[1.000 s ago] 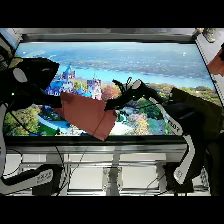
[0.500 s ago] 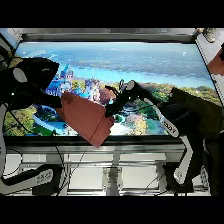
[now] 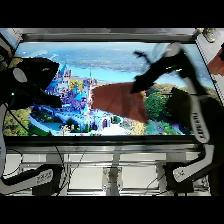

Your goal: Fold the clothes and pants, and hang the long-sleeved shirts on hangers.

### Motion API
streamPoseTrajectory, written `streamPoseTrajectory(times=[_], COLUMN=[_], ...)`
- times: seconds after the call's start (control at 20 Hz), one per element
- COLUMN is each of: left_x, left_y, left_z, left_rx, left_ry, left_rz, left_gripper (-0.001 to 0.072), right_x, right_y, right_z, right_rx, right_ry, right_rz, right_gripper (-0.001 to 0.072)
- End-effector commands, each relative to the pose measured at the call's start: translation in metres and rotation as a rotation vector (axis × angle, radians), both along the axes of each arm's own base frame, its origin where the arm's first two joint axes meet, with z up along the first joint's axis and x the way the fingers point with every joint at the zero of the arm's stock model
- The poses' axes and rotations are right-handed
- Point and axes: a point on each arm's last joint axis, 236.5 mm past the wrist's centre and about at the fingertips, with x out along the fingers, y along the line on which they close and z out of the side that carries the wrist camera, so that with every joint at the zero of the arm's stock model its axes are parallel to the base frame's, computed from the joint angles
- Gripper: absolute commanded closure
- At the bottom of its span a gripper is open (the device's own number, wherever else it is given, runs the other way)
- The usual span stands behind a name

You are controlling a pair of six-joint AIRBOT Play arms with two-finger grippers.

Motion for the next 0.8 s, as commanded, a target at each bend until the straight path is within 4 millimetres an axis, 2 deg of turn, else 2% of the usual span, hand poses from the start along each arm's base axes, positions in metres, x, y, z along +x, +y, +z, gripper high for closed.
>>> streamPoseTrajectory(times=[0.0, 0.1, 0.2, 0.3, 0.4, 0.5, 0.55, 0.65, 0.75], left_x=[0.000, 0.000, 0.000, 0.000, 0.000, 0.000, 0.000, 0.000, 0.000], left_y=[0.000, 0.000, 0.000, 0.000, 0.000, 0.000, 0.000, 0.000, 0.000], left_z=[0.000, 0.000, 0.000, 0.000, 0.000, 0.000, 0.000, 0.000, 0.000], left_rx=[0.000, 0.000, 0.000, 0.000, 0.000, 0.000, 0.000, 0.000, 0.000], left_ry=[0.000, 0.000, 0.000, 0.000, 0.000, 0.000, 0.000, 0.000, 0.000], left_rz=[0.001, 0.001, 0.001, 0.001, 0.001, 0.001, 0.001, 0.001, 0.001], left_gripper=[0.0020, 0.0020, 0.0020, 0.0020, 0.0020, 0.0020, 0.0020, 0.0020, 0.0020], right_x=[-0.004, -0.010, -0.026, -0.050, -0.078, -0.106, -0.119, -0.141, -0.156], right_y=[-0.131, -0.199, -0.266, -0.324, -0.373, -0.410, -0.423, -0.436, -0.436], right_z=[0.034, 0.037, 0.036, 0.033, 0.031, 0.029, 0.026, 0.010, -0.013], right_rx=[-0.166, -0.231, -0.287, -0.331, -0.356, -0.361, -0.356, -0.334, -0.304], right_ry=[-0.027, -0.026, 0.001, 0.038, 0.068, 0.096, 0.118, 0.181, 0.254], right_rz=[-0.321, -0.498, -0.680, -0.844, -0.985, -1.115, -1.164, -1.228, -1.255], right_gripper=[0.0701, 0.0701, 0.0701, 0.0701, 0.0701, 0.0701, 0.0700, 0.0701, 0.0700])
